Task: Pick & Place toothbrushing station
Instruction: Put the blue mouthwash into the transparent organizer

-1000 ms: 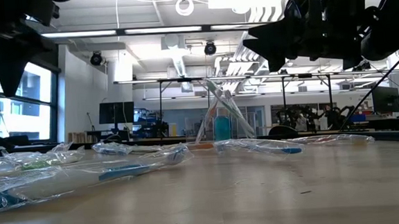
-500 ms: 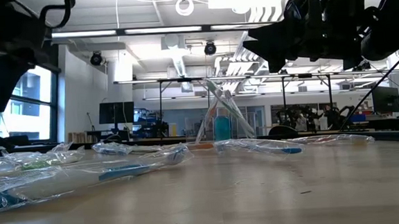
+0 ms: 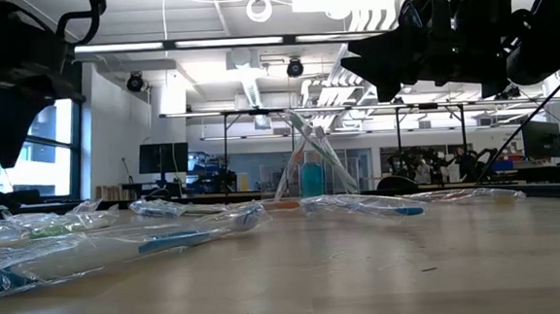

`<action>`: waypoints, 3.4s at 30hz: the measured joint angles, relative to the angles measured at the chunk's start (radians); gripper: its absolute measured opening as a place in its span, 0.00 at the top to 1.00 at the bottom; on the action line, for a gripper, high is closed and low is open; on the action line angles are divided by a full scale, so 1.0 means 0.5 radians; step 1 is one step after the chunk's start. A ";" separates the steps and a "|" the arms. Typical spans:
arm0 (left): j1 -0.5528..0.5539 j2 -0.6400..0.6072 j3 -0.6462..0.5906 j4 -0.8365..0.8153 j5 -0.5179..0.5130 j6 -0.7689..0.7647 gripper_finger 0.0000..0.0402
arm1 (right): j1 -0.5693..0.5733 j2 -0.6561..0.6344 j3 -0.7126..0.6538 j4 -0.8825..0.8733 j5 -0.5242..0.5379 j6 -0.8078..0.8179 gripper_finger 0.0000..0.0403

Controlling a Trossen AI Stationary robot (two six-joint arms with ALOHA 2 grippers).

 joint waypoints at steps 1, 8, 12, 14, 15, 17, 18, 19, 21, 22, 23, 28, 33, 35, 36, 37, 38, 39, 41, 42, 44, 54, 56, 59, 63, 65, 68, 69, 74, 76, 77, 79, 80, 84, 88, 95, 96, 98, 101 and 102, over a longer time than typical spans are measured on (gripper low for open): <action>0.000 0.000 0.000 0.009 0.000 0.016 0.31 | 0.000 0.000 -0.001 0.000 0.000 0.000 0.53; 0.000 0.000 0.000 0.114 0.000 0.028 0.31 | 0.000 0.000 0.000 -0.007 0.000 0.000 0.53; 0.000 0.001 0.000 0.133 -0.007 0.028 0.31 | 0.000 0.000 0.000 -0.013 0.000 0.000 0.53; 0.000 0.001 0.000 0.119 -0.007 0.029 0.31 | 0.000 0.000 0.000 -0.013 0.000 0.000 0.53; 0.000 0.001 0.000 0.119 -0.007 0.031 0.31 | 0.000 0.000 0.000 -0.014 0.000 0.000 0.53; 0.000 0.001 0.000 0.119 -0.007 0.031 0.31 | 0.000 0.000 0.000 -0.014 -0.001 0.000 0.53; 0.000 0.001 0.000 0.117 -0.007 0.032 0.31 | 0.000 0.000 0.000 -0.014 0.000 0.000 0.53; 0.000 0.001 0.000 0.117 -0.008 0.033 0.31 | 0.000 0.000 0.000 -0.014 0.000 0.000 0.53; 0.000 0.001 0.000 0.118 -0.008 0.033 0.31 | 0.000 0.000 -0.001 -0.014 -0.001 0.000 0.53; 0.000 0.001 0.000 0.117 -0.008 0.034 0.31 | 0.000 0.000 -0.001 -0.014 -0.001 0.000 0.53; 0.000 0.001 0.000 0.117 -0.008 0.034 0.31 | 0.000 0.000 0.000 -0.014 0.000 0.000 0.53; 0.000 0.001 0.000 0.108 -0.009 0.034 0.31 | 0.000 0.000 -0.001 -0.015 -0.001 0.000 0.53; 0.000 0.002 -0.051 0.121 -0.011 0.034 0.31 | 0.000 0.000 -0.001 -0.016 -0.001 0.000 0.53; 0.000 0.002 -0.082 0.122 -0.011 0.034 0.31 | 0.000 0.001 0.000 -0.016 -0.001 0.000 0.53; 0.000 0.002 -0.096 0.127 -0.011 0.033 0.31 | 0.000 0.000 0.000 -0.016 -0.001 0.000 0.53; 0.000 0.002 -0.108 0.128 -0.011 0.029 0.31 | 0.000 0.000 -0.001 -0.016 -0.001 0.000 0.53; 0.000 0.002 -0.114 0.124 -0.011 0.027 0.31 | 0.000 0.000 0.000 -0.016 -0.001 0.000 0.53; 0.000 0.002 -0.116 0.126 -0.011 0.026 0.31 | 0.000 0.000 -0.001 -0.016 -0.001 0.000 0.53; 0.000 0.002 -0.116 0.146 -0.011 0.025 0.31 | 0.000 0.001 -0.001 -0.016 -0.001 0.000 0.53; 0.000 0.002 -0.116 0.159 -0.011 0.024 0.31 | 0.000 0.000 -0.001 -0.016 -0.001 0.000 0.53; 0.000 0.002 -0.116 0.205 -0.010 0.034 0.31 | 0.000 0.000 0.000 -0.016 -0.001 0.000 0.53; 0.000 0.002 -0.116 0.256 0.004 0.118 0.31 | 0.000 0.000 0.000 -0.020 -0.001 0.000 0.53; 0.000 0.002 -0.116 0.256 0.005 0.118 0.31 | 0.000 0.000 0.000 -0.031 -0.001 0.000 0.53; 0.000 0.002 -0.116 0.256 0.000 0.118 0.31 | 0.000 0.001 0.000 -0.045 -0.001 0.000 0.53; 0.000 0.002 -0.116 0.256 -0.003 0.118 0.31 | 0.000 0.001 0.000 -0.046 -0.001 0.000 0.53; 0.000 0.002 -0.116 0.256 -0.005 0.121 0.31 | 0.000 0.001 -0.001 -0.046 -0.001 0.000 0.53; 0.000 0.002 -0.116 0.256 -0.007 0.127 0.31 | 0.000 0.001 -0.001 -0.045 -0.001 0.000 0.53; 0.000 0.002 -0.116 0.256 -0.007 0.127 0.31 | -0.001 0.000 0.000 -0.046 -0.001 0.000 0.53; 0.000 0.002 -0.116 0.256 -0.012 0.131 0.31 | 0.000 0.001 0.000 -0.046 -0.001 0.000 0.53; 0.000 0.002 -0.116 0.256 -0.025 0.132 0.32 | 0.000 0.000 -0.001 -0.045 -0.001 0.000 0.53; 0.000 0.002 -0.116 0.256 -0.038 0.132 0.34 | 0.000 0.001 -0.001 -0.046 -0.001 0.000 0.53; 0.001 0.002 -0.116 0.256 -0.043 0.132 0.38 | 0.000 0.001 0.000 -0.045 -0.001 0.000 0.53; 0.001 0.002 -0.116 0.256 -0.043 0.132 0.40 | -0.001 0.001 0.000 -0.045 -0.001 0.000 0.53; 0.001 0.002 -0.116 0.256 -0.041 0.132 0.50 | -0.001 0.001 0.000 -0.045 -0.001 0.000 0.53; 0.001 0.002 -0.116 0.256 -0.012 0.131 0.59 | -0.001 0.001 0.000 -0.046 -0.001 0.000 0.53; 0.001 0.002 -0.115 0.254 -0.005 0.131 0.71 | 0.000 0.001 0.000 -0.046 -0.001 0.000 0.53; 0.001 0.001 -0.115 0.254 -0.005 0.131 0.73 | 0.000 0.001 0.000 -0.046 -0.001 0.000 0.53; 0.001 0.001 -0.114 0.250 -0.005 0.131 0.75 | 0.000 0.001 0.000 -0.045 -0.001 0.000 0.53; 0.001 0.000 -0.114 0.248 -0.005 0.131 0.76 | 0.000 0.001 0.000 -0.045 -0.001 0.000 0.53; 0.001 0.000 -0.114 0.248 -0.005 0.131 0.75 | 0.000 0.001 -0.001 -0.046 -0.001 0.000 0.53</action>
